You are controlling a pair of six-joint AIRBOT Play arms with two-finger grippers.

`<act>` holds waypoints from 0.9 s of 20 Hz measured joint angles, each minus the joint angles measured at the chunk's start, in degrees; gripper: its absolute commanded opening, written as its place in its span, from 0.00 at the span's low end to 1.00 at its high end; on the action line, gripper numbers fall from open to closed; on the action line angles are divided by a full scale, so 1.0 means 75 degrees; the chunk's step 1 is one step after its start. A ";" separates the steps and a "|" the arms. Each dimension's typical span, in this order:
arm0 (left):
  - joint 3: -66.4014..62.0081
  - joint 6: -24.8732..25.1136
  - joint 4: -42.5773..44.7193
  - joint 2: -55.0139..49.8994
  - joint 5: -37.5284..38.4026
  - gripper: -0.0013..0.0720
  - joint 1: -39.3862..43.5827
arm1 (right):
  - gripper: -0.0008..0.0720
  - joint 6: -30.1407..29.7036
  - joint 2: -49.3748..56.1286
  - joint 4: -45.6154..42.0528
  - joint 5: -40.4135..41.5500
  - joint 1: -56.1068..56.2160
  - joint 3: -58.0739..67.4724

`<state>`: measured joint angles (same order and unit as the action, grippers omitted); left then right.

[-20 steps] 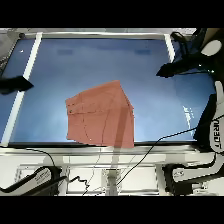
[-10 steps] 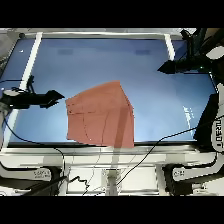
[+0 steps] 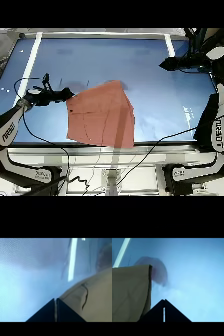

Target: Fold the clothes and pants, and hang the long-sleeved shirts on hangers.

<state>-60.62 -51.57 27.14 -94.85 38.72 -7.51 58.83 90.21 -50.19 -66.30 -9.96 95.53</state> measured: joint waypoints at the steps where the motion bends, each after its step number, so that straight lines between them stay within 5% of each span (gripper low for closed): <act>1: -0.0119 0.0108 -0.0038 -0.0009 -0.0192 0.05 0.0090 | 0.02 0.0000 0.0012 -0.0006 0.0006 0.0000 0.0000; 7: -0.0933 0.1352 -0.0052 0.0335 -0.0245 0.05 0.0364 | 0.02 0.0289 0.0606 -0.0131 -0.0233 0.0090 0.0000; 8: -0.0991 0.1463 0.0125 0.0431 -0.0192 0.19 0.0367 | 0.02 0.0344 0.0790 -0.0143 -0.0323 0.0163 0.0000; 9: -0.1032 0.1448 0.0358 0.0501 -0.0131 0.60 0.0350 | 0.07 0.0382 0.0956 -0.0143 -0.0417 0.0259 0.0000; 10: -0.1058 0.1247 0.0641 0.0554 -0.0020 1.00 0.0312 | 0.26 0.0431 0.1131 -0.0134 -0.0472 0.0388 0.0000; 11: -0.1078 0.0959 0.1003 0.0589 0.0184 0.97 0.0254 | 0.41 0.0449 0.1282 -0.0137 -0.0519 0.0522 -0.0003; 12: -0.1093 0.0603 0.1346 0.0612 0.0382 0.97 0.0198 | 0.43 0.0484 0.1425 -0.0140 -0.0493 0.0676 0.0000; 16: -0.1113 -0.0373 0.2640 0.0662 0.1378 0.97 -0.0061 | 0.43 0.0583 0.1818 -0.0166 -0.0111 0.1297 0.0000; 18: -0.1113 -0.0597 0.2978 0.0664 0.1982 0.86 -0.0198 | 0.43 0.0595 0.1900 -0.0239 0.0146 0.1489 0.0000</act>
<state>-68.97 -56.05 49.47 -89.86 53.58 -8.99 63.29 104.47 -51.99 -65.21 1.21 95.53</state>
